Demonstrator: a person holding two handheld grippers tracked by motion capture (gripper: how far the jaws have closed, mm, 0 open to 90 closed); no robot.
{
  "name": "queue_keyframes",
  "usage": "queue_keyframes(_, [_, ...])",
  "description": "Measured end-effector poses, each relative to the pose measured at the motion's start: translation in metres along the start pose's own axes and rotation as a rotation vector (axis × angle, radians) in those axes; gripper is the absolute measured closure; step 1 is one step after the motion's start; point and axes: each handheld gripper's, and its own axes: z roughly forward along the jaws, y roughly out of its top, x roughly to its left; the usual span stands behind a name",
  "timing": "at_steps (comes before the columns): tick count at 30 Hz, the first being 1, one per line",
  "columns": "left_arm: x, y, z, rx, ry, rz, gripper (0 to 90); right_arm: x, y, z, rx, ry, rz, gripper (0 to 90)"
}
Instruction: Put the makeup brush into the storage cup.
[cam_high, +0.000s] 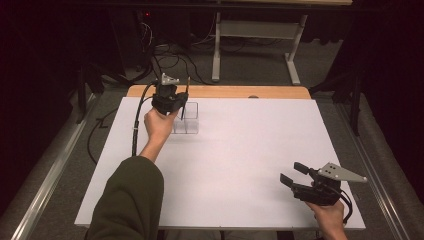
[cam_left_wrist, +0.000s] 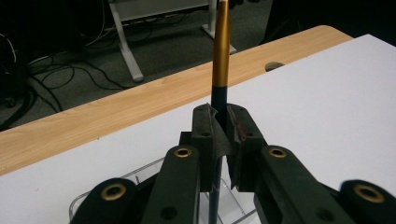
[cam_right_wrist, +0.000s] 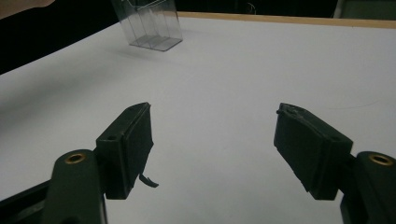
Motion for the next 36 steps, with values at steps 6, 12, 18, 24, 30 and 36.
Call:
queue_keyframes(6, [-0.0005, -0.0026, 0.0012, 0.010, -0.005, 0.000, 82.2, 0.0003, -0.0001, 0.0003, 0.002, 0.000, -0.006, 29.4])
queue_keyframes(12, [-0.0007, -0.0051, 0.0028, 0.017, -0.009, 0.001, 82.1, 0.0005, -0.0001, 0.0006, 0.004, -0.001, -0.001, 29.4])
queue_keyframes(18, [0.0007, -0.0053, 0.0030, 0.023, -0.012, -0.003, 82.1, 0.0001, -0.0006, 0.0007, 0.007, -0.003, 0.001, 29.5])
queue_keyframes(24, [0.0009, -0.0058, 0.0039, 0.032, -0.017, -0.001, 82.0, 0.0003, -0.0004, 0.0009, 0.005, 0.000, 0.000, 29.5])
queue_keyframes(30, [0.0057, -0.0067, 0.0037, 0.051, -0.056, -0.033, 72.9, 0.0000, -0.0005, 0.0008, 0.007, -0.004, 0.001, 29.5])
queue_keyframes(36, [0.0044, -0.0047, -0.0026, 0.041, -0.048, -0.032, 57.6, 0.0000, -0.0006, 0.0007, 0.007, -0.006, 0.000, 29.6])
